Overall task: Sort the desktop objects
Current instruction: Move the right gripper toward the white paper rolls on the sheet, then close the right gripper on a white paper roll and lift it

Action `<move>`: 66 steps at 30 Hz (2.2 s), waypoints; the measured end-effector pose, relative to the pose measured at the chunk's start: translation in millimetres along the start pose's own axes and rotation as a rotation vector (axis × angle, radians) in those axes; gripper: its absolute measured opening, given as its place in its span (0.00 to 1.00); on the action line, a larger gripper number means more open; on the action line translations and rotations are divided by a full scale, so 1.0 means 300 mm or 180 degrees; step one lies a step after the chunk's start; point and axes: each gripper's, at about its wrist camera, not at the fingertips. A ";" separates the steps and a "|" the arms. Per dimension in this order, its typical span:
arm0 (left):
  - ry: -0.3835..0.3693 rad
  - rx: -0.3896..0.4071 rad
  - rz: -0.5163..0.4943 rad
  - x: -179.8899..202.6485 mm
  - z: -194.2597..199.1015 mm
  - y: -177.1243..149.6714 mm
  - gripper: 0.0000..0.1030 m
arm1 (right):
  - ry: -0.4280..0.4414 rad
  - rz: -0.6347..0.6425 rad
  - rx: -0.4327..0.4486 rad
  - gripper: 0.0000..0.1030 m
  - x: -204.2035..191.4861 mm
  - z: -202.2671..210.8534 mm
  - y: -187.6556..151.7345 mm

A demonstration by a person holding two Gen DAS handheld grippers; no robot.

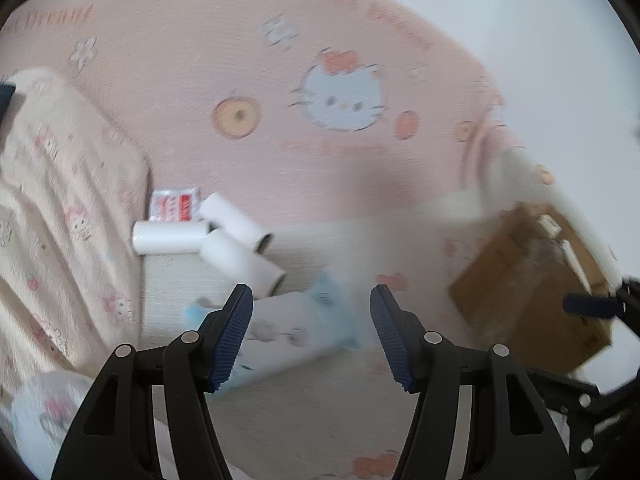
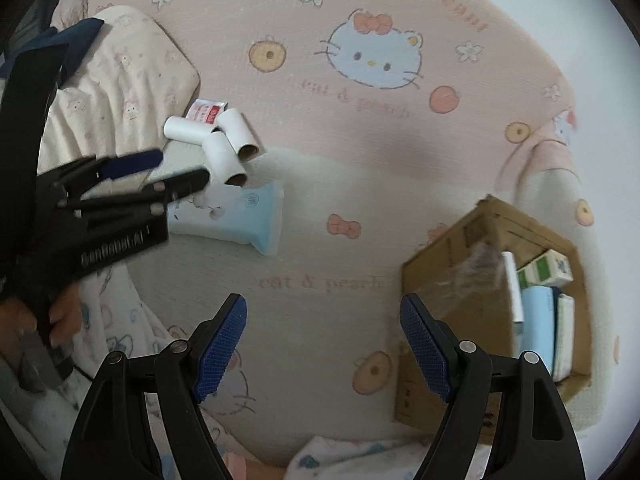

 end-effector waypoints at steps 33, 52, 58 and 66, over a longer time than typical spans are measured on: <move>-0.0002 -0.1071 0.1792 -0.406 -0.471 0.019 0.63 | 0.1154 -0.0776 0.0151 0.75 -0.127 -0.627 0.216; -0.0101 -0.1194 0.2673 -0.499 -0.548 -0.071 0.52 | 0.1411 -0.0002 -0.0173 0.59 -0.215 -0.847 0.224; -0.0172 -0.1206 0.2804 -0.494 -0.558 -0.082 0.43 | 0.1614 -0.0085 -0.0260 0.45 -0.206 -0.864 0.207; -0.0341 -0.1049 0.2718 -0.447 -0.541 -0.037 0.40 | 0.1621 0.0151 -0.0085 0.40 -0.185 -0.794 0.231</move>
Point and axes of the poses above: each gripper's, at about its wrist camera, not at the fingertips, and z roughly against the way its jaws point, x to its right, y to its top, and after that the axes turned 13 degrees about x, right-handed
